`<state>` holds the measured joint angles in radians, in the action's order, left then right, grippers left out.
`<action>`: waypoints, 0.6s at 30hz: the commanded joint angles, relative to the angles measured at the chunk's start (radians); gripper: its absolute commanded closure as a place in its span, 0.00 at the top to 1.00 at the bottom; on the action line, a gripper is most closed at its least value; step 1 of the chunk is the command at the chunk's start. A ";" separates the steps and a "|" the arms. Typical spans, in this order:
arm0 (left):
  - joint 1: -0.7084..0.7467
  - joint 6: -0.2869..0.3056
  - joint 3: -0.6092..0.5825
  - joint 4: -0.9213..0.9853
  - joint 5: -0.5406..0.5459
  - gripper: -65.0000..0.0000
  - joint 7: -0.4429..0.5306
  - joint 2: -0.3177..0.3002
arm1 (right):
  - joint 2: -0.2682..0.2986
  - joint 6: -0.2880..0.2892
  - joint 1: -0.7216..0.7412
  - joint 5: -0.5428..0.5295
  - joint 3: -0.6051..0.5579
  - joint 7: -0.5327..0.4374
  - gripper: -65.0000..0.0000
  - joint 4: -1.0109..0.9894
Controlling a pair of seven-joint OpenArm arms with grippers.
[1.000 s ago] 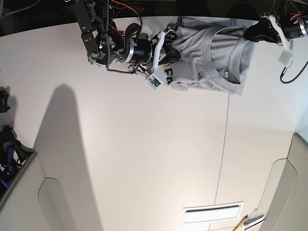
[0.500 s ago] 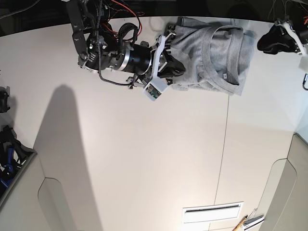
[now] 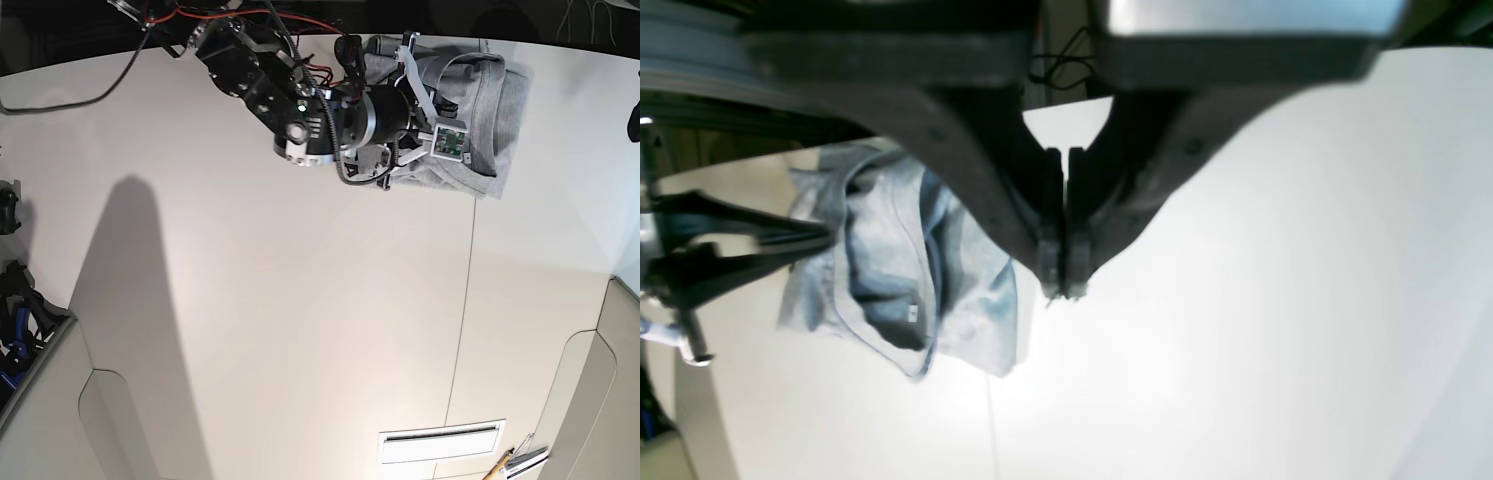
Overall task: Fold the T-shirt properly
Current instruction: 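Drag the folded shirt bundle with the right gripper toward the right arm's base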
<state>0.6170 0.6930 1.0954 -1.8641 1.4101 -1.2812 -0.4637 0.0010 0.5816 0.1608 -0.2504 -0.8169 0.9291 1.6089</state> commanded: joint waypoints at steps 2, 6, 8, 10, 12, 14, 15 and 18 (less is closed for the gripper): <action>0.010 0.005 0.011 -0.010 0.014 0.00 0.017 0.009 | -0.028 0.002 0.043 -0.008 -0.017 -0.018 0.00 -0.091; 0.009 0.005 0.011 -0.010 0.015 0.00 0.019 0.055 | -0.049 -0.002 0.072 -0.006 -0.007 -0.043 0.00 -0.300; 0.009 0.005 0.011 -0.010 0.015 0.00 0.021 0.073 | -0.048 -0.018 0.074 0.003 0.010 -0.038 0.00 -0.369; 0.009 0.005 0.011 -0.010 0.015 0.00 0.021 0.083 | -0.047 -0.059 0.065 0.021 0.050 -0.013 0.00 -0.402; 0.009 0.005 0.011 -0.010 0.015 0.00 0.021 0.085 | -0.045 -0.119 0.045 0.039 0.116 0.008 0.00 -0.402; 0.009 0.005 0.011 -0.010 0.021 0.00 0.021 0.084 | -0.045 -0.173 0.023 0.057 0.208 0.014 0.00 -0.392; 0.009 0.005 0.011 -0.010 0.031 0.00 0.021 0.084 | -0.045 -0.193 0.011 0.059 0.260 0.015 0.00 -0.389; 0.009 0.005 0.011 -0.010 0.038 0.00 0.021 0.084 | -0.045 -0.213 -0.016 0.060 0.428 0.027 0.00 -0.375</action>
<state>0.6201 0.6926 1.0969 -1.8641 1.4239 -1.2816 -0.3630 -0.0746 0.4442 0.1421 -0.3294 -0.3939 0.8696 1.2407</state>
